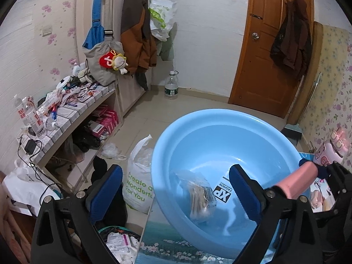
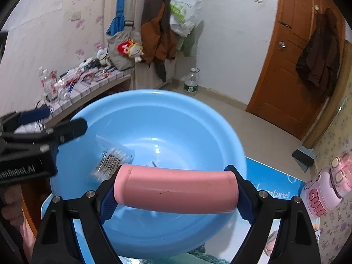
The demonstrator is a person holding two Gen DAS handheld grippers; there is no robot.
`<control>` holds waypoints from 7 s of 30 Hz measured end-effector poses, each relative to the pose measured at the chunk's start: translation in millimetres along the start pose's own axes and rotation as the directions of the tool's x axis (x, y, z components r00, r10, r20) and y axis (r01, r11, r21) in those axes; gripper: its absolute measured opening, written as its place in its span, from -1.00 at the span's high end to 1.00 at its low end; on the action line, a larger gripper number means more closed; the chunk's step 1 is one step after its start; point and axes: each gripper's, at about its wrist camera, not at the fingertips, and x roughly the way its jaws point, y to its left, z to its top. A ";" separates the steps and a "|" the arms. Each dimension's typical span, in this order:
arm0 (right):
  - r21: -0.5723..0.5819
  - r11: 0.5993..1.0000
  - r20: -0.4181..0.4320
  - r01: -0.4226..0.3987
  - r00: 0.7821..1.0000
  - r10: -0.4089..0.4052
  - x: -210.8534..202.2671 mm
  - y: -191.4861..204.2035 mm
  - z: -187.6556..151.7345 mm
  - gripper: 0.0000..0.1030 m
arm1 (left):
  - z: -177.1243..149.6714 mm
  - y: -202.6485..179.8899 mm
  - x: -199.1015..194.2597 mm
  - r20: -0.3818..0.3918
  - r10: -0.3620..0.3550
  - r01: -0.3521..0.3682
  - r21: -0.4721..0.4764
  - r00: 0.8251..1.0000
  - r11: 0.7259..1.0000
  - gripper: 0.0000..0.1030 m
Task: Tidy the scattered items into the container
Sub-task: 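Lower the pink roller into the basin and open the right gripper, then withdraw both tools from the basin back toward the table items, then grasp the Face tissue pack with the left gripper while the right reaches the toothpick box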
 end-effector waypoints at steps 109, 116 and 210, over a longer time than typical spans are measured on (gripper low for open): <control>0.329 0.943 0.136 0.051 0.986 -0.101 -128.8 -109.6 -108.7 -1.00 | -53.9 -112.9 -78.5 0.024 -0.104 0.098 0.174 0.994 0.980 -1.00; 0.377 0.920 0.096 0.108 0.983 -0.155 -134.8 -140.3 -129.3 -1.00 | -65.5 -152.3 -79.3 -0.006 -0.170 0.167 0.235 0.985 0.958 -1.00; -0.197 0.963 -0.160 -0.187 0.975 0.156 -58.7 -228.8 -195.9 -1.00 | -147.5 -263.7 13.4 -0.272 -0.237 0.321 0.329 0.933 0.888 0.15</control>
